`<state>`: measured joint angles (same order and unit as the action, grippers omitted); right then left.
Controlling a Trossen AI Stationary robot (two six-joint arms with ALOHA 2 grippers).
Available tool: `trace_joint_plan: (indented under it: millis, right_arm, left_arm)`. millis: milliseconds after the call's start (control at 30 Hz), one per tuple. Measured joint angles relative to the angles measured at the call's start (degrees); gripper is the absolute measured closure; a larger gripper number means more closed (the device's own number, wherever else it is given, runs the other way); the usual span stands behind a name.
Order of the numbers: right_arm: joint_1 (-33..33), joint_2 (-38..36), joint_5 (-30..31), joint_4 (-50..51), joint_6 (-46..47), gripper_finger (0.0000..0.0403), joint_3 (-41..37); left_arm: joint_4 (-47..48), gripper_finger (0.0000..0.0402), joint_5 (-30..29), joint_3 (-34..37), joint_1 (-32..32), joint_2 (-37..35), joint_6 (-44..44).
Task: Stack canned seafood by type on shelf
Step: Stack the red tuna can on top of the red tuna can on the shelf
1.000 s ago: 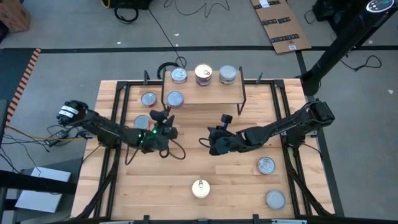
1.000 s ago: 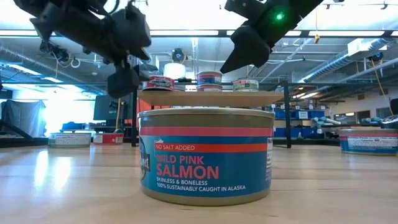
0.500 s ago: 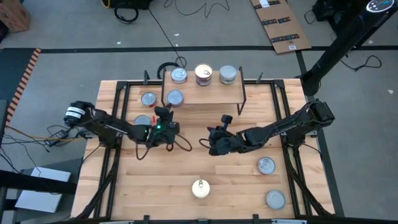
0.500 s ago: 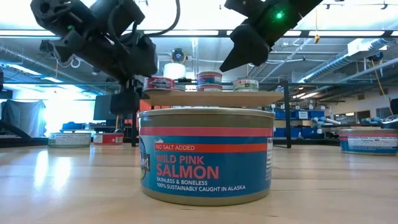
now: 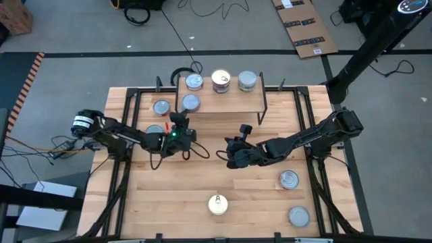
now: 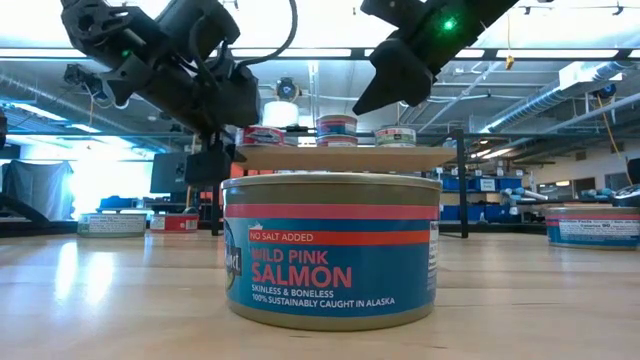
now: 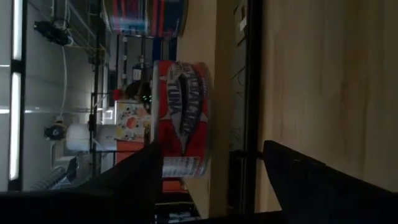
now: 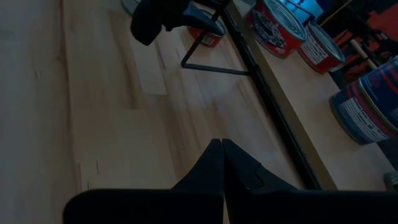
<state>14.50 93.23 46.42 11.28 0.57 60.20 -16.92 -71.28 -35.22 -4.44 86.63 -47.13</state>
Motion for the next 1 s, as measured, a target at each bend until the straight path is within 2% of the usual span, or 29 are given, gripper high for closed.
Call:
trace_joint_plan:
  millis: [200,433,833,933,1000]
  right_arm:
    - [0.00,0.00,0.40,-0.11,-0.49,0.0400,0.00]
    - [0.00,0.02,0.45,-0.10,-0.65,0.0400,0.00]
    - [0.00,0.02,0.44,-0.08,-0.75,0.0400,0.00]
    - [0.10,0.02,0.43,-0.04,-0.74,0.0400,0.00]
    - [0.25,0.02,0.41,0.01,-0.74,0.0400,0.02]
  left_arm:
    - [-4.62,0.0182,-0.05,0.15,-2.46,0.11,-2.94]
    - [-5.85,0.0256,-1.09,0.13,-3.20,0.11,-5.36]
    - [-5.89,0.0331,-1.65,-1.89,-7.53,-0.03,-4.58]
    - [-4.47,0.0364,3.77,-4.17,-8.40,-2.09,-0.59]
    - [-0.48,0.0388,12.06,-6.15,-8.37,-5.04,4.75]
